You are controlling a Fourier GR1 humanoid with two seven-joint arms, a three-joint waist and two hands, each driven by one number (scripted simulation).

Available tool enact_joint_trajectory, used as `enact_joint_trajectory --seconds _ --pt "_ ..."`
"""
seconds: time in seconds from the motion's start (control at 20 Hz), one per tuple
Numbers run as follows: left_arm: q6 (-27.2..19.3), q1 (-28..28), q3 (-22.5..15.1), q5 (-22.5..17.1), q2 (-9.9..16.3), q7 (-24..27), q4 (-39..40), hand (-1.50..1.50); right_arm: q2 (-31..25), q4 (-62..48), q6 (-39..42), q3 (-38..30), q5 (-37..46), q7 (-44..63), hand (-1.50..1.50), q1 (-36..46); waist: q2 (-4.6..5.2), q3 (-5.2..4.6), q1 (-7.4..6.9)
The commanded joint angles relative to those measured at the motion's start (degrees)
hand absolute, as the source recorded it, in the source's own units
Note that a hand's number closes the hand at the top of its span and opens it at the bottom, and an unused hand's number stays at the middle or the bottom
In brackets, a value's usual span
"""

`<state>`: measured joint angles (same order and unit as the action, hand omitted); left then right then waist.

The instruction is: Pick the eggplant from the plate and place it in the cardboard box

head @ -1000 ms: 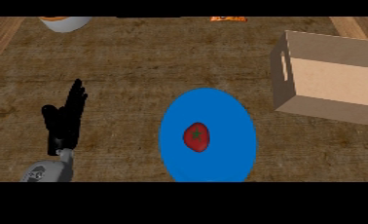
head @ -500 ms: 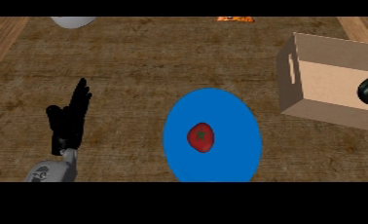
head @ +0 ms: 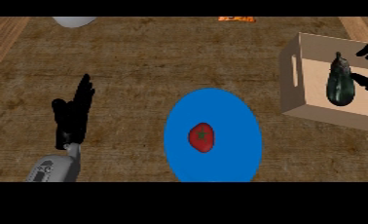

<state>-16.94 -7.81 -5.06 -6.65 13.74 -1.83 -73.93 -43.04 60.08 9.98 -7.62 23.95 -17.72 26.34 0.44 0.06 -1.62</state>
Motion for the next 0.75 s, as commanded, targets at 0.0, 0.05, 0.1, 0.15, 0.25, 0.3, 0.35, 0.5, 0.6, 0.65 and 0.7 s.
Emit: enact_joint_trajectory --seconds 0.0,0.05,0.1,0.15,0.25,0.3,0.35,0.5,0.6,0.65,0.7 --pt "0.57 1.52 0.1 0.03 -0.72 1.27 -0.8 0.0 1.83 -11.44 2.98 -1.43 -2.13 -5.48 -1.5 6.25 -0.07 0.0 0.03" --pt "-2.9 -0.79 -0.45 1.77 -2.97 0.51 0.74 0.0 1.61 -13.45 3.37 -2.45 -3.0 -8.53 -1.5 6.13 -0.01 0.02 0.34" --pt "0.99 1.04 1.42 0.05 -0.41 3.73 2.43 0.0 1.44 -16.48 3.72 -3.46 -3.47 -8.81 -1.5 9.44 0.1 0.0 -0.09" --pt "1.06 1.83 0.01 -0.34 -0.97 0.32 -1.63 0.0 1.88 -13.38 6.91 -4.15 -6.3 -9.52 -1.5 8.1 -0.22 0.01 0.34" --pt "1.48 2.33 1.32 -0.48 0.0 1.68 0.18 0.0 3.58 -15.16 7.52 -5.53 -8.61 -15.2 -1.5 6.91 -0.16 0.02 0.54" --pt "-0.29 0.52 1.21 0.79 -0.88 2.54 1.5 0.0 3.05 -17.73 9.73 -7.78 -11.15 -15.1 -1.5 9.41 0.03 0.04 0.43" --pt "2.77 2.43 2.34 -1.3 1.3 2.39 -0.55 0.0 4.62 -17.52 11.16 -8.75 -13.35 -15.97 -1.5 7.58 -0.21 0.04 0.48" --pt "-0.03 1.63 1.15 0.73 -1.13 2.71 0.77 0.0 -0.14 -23.96 19.5 -13.35 -18.21 -15.87 -1.5 10.04 -0.04 0.04 0.77" --pt "1.81 2.42 1.22 -0.47 -0.98 2.58 -0.48 0.0 -2.05 -28.62 21.4 -15.57 -19.61 -16.26 -1.5 11.39 0.03 0.05 0.26" --pt "2.54 0.16 2.68 -0.39 0.82 2.75 1.36 0.0 -3.21 -31.34 21.96 -16.49 -19.9 -15.99 -1.5 12.46 0.19 0.05 0.27" --pt "2.01 -1.08 2.71 -0.19 -0.04 1.98 3.09 0.0 -4.13 -33.47 22.41 -16.52 -19.65 -14.17 -1.5 15.21 0.19 0.03 0.26"
